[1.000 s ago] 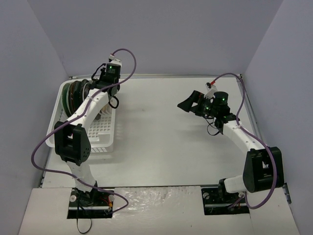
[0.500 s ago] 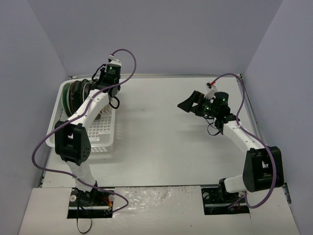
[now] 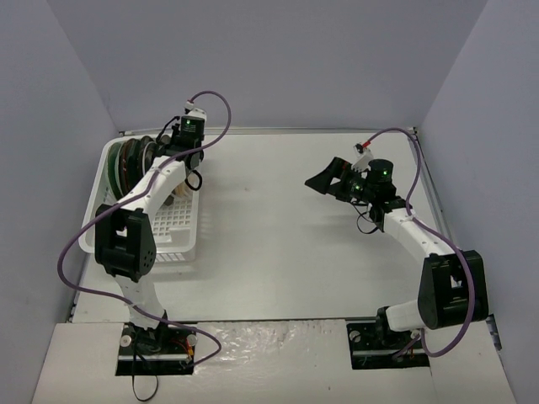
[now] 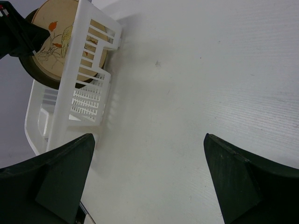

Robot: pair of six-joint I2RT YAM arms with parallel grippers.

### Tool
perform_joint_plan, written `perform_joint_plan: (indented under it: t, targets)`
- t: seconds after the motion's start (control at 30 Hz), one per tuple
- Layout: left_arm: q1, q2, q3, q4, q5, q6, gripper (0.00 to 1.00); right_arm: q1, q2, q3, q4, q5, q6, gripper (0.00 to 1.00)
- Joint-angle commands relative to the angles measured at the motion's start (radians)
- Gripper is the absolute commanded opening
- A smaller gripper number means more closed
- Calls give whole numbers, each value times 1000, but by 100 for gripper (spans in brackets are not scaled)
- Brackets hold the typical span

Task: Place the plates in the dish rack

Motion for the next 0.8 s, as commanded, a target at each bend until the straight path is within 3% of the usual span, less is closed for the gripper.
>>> perform_joint_plan:
  t: [0.0,0.13,0.33,0.77]
  targets:
    - [15,-62,19,97,-52,-20,0,-9,-10,3,93,-34,9,100]
    - [20,-73,-1,95,-61,-29,8,-9,-27,11,78,-22,-4,100]
    - [22,-109,-34,94,-53,-46,30,-10,-48,23,50,-7,-21,100]
    - [18,-246,-61,88,77,-110,58,-9,-105,37,15,-8,-35,100]
